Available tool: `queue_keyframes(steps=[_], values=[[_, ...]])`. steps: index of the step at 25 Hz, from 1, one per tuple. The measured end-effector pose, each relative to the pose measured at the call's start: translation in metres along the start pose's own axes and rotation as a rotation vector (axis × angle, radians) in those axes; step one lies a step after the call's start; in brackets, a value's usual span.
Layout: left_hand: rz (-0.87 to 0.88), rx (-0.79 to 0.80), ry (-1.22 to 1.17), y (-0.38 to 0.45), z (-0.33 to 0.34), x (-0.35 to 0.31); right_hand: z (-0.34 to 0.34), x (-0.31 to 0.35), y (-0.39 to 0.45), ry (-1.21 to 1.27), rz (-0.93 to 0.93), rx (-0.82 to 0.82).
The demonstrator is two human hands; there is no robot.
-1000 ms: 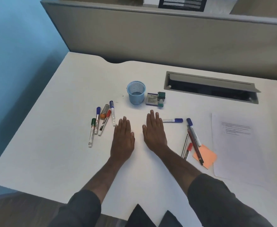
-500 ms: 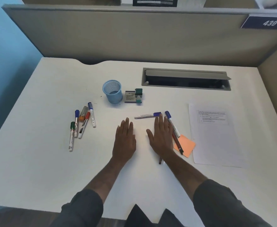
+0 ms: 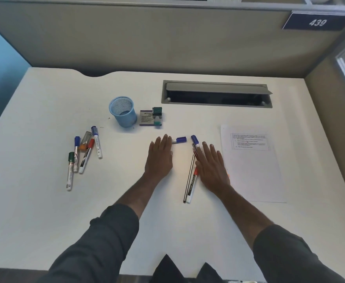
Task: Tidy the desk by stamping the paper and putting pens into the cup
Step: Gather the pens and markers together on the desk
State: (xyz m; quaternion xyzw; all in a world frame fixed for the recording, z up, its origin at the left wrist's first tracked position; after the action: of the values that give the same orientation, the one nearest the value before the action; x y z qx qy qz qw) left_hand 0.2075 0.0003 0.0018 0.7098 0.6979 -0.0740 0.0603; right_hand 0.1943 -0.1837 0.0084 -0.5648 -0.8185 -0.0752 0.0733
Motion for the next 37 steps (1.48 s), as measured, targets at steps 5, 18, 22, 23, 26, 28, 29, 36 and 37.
queue_keyframes(steps=[5, 18, 22, 23, 26, 28, 29, 36, 37], values=[[-0.067, -0.041, 0.033, -0.028, -0.001, -0.016, 0.008, 0.003, 0.008, 0.027, -0.168, 0.038], [-0.261, -0.109, -0.068, -0.083, -0.013, -0.064, 0.017, 0.002, 0.011, 0.151, -0.133, 0.04], [-0.265, -0.103, -0.085, -0.087, -0.01, -0.073, 0.017, 0.001, 0.012, 0.167, -0.119, 0.03], [-0.269, -0.1, -0.097, -0.088, -0.007, -0.075, 0.017, 0.002, 0.012, 0.168, -0.12, 0.028], [-0.213, -0.1, -0.137, -0.089, 0.008, -0.082, 0.016, 0.004, 0.012, 0.171, -0.131, 0.019], [-0.133, -0.1, -0.172, -0.088, 0.02, -0.086, 0.017, 0.006, 0.011, 0.183, -0.132, 0.01], [-0.1, -0.101, -0.186, -0.088, 0.024, -0.087, 0.018, 0.007, 0.011, 0.198, -0.123, 0.007], [-0.061, -0.095, -0.29, -0.088, 0.032, -0.068, 0.023, 0.035, 0.012, 0.261, -0.069, -0.023], [-0.071, -0.089, -0.311, -0.089, 0.033, -0.063, 0.026, 0.041, 0.011, 0.257, -0.06, -0.02]])
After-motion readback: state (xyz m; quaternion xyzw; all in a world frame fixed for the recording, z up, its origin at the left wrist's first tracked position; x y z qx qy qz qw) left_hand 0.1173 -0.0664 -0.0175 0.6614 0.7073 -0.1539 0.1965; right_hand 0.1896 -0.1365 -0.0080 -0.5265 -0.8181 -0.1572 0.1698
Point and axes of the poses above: each hand's wrist, its own y-axis towards the middle knuckle, its own z-axis out of the palm, x = y × z, the point moved 10 cm from there along y, towards the middle knuckle, and after that the axes turned 3 degrees about -x, right-handed, at the moved point
